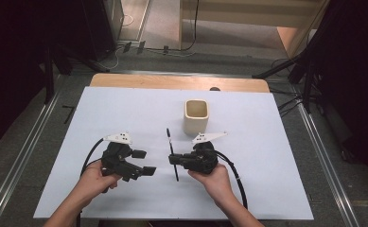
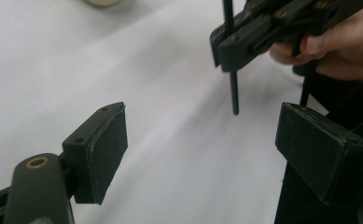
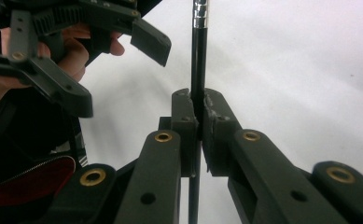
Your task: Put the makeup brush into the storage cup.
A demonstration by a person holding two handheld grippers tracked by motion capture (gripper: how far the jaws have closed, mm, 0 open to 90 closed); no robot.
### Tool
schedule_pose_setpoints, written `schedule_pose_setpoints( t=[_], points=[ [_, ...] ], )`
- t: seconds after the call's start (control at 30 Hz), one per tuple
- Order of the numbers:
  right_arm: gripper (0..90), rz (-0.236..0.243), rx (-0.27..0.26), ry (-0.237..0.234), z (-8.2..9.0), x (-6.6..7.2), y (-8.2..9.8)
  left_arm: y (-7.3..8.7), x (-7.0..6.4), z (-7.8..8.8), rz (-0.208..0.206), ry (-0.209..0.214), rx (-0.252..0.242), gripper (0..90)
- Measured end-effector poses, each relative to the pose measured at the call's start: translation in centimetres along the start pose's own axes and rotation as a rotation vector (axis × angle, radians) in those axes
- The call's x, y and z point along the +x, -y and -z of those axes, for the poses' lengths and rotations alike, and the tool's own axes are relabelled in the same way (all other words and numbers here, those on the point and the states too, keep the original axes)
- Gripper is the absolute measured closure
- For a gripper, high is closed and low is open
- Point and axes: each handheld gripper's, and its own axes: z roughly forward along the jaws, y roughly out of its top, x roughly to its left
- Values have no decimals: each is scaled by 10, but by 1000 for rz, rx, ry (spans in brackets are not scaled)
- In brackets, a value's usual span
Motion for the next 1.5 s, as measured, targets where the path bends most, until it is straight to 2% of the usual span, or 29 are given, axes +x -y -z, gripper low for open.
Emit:
schedule_pose_setpoints(
  t=[0.07, 0.1, 0.2, 0.3, 0.4, 0.5, 0.57, 0.63, 0.7, 0.97, 1.3, 1.5],
  points=[
    [860, -3, -1, 6, 1, 0, 0, 0, -1, -2, -16, -27, 11, 7],
    [860, -2, -3, 7, 2, -1, 0, 0, -2, -2, -13, -35, 21, 0],
    [860, -3, -8, 10, 3, -2, -1, -1, -1, 0, 0, -32, 17, 0],
    [860, -4, -16, 12, 6, -4, -1, 1, 1, 3, -13, -7, 10, 0],
    [860, -10, -21, 17, 8, -5, -2, 4, 2, 8, -46, 30, 1, 0],
    [860, -6, -29, 23, 11, -6, -3, 9, 4, 10, -47, 46, 5, 0],
    [860, -6, -32, 29, 13, -7, -4, 11, 5, 11, -46, 42, 18, 0],
    [860, -6, -37, 34, 14, -8, -4, 14, 7, 11, -61, 37, 22, 0],
    [860, -3, -40, 39, 16, -9, -5, 17, 7, 12, -67, 24, 15, 0],
    [860, -9, -56, 50, 21, -13, -6, 23, 14, 16, -30, -10, 0, 0],
    [860, -13, -79, 52, 31, -17, -11, 27, 17, 19, -32, -19, -13, 0],
    [860, 2, -86, 57, 35, -18, -16, 30, 18, 22, -24, -22, -20, 0]
  ],
)
